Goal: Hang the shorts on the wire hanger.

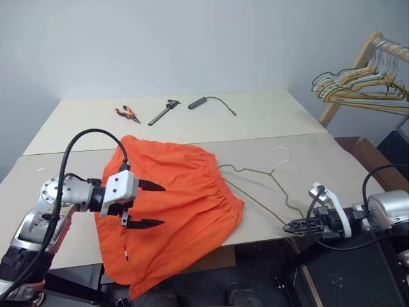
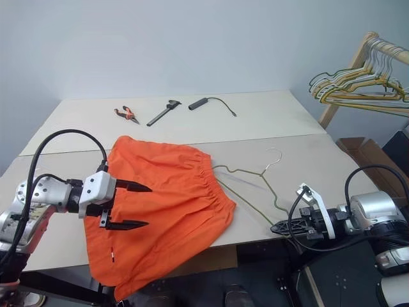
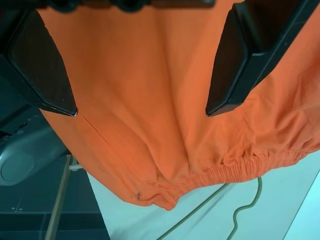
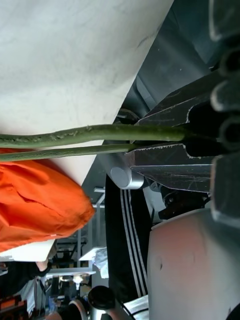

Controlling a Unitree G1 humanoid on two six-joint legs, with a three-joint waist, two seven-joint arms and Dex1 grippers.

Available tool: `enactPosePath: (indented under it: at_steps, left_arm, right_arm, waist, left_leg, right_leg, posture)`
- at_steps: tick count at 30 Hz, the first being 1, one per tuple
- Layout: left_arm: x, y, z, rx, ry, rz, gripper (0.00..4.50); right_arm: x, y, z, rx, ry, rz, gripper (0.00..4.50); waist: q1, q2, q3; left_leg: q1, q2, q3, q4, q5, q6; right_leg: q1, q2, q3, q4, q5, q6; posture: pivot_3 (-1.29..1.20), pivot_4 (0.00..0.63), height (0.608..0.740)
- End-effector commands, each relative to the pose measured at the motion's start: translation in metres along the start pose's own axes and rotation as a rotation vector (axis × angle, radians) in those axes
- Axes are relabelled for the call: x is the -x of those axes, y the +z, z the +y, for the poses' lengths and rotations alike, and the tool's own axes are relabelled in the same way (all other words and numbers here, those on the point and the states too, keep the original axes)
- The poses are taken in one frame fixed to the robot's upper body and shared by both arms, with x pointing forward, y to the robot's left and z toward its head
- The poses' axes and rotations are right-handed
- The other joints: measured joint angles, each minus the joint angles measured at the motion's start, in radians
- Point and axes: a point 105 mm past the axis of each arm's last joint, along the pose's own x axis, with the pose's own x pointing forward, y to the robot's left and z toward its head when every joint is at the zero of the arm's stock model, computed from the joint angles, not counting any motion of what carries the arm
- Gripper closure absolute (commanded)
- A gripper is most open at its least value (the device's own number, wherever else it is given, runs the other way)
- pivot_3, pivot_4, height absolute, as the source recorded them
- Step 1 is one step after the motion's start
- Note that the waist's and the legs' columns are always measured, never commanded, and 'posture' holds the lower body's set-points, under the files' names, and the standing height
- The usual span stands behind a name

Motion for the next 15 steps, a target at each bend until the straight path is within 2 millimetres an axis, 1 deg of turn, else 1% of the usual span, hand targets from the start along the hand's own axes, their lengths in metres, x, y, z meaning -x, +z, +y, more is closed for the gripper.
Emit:
enactPosePath:
  at_steps: [1, 5, 8, 15]
  left_arm:
    - [0.001, 0.005, 0.001, -0.044, 0.014, -0.001, 0.05]
    - [0.000, 0.006, 0.001, -0.044, 0.023, -0.010, 0.05]
    - [-0.001, 0.005, 0.000, -0.044, 0.025, -0.008, 0.05]
    - [-0.002, 0.003, -0.002, -0.052, 0.029, 0.011, 0.05]
  right_arm:
    - [0.002, 0.015, 0.011, 0.057, 0.039, -0.031, 4.50]
    - [0.001, 0.025, 0.012, 0.076, 0.040, -0.037, 4.50]
    - [-0.002, 0.025, 0.017, 0.120, 0.060, 0.000, 4.50]
    - [-0.008, 0.028, 0.015, 0.123, 0.050, 0.027, 4.50]
  waist:
    - [0.000, 0.000, 0.000]
    - [0.000, 0.000, 0.000]
    - [0.004, 0.000, 0.000]
    - [0.015, 0.000, 0.000]
  left_leg:
    - [0.000, 0.000, 0.000, 0.000, 0.000, 0.000]
    - [0.001, 0.000, 0.000, 0.000, 0.000, 0.000]
    - [0.000, 0.000, 0.000, 0.000, 0.000, 0.000]
    - [0.000, 0.000, 0.000, 0.001, 0.000, 0.000]
  right_leg:
    - [0.000, 0.000, 0.000, 0.000, 0.000, 0.000]
    - [0.001, 0.000, 0.000, 0.000, 0.000, 0.000]
    - [0.000, 0.000, 0.000, 0.000, 0.000, 0.000]
    - [0.000, 0.000, 0.000, 0.001, 0.000, 0.000]
  posture:
    - [0.00, 0.000, 0.740]
    - [0.01, 0.000, 0.740]
    - [0.01, 0.000, 0.740]
    - [0.02, 0.000, 0.740]
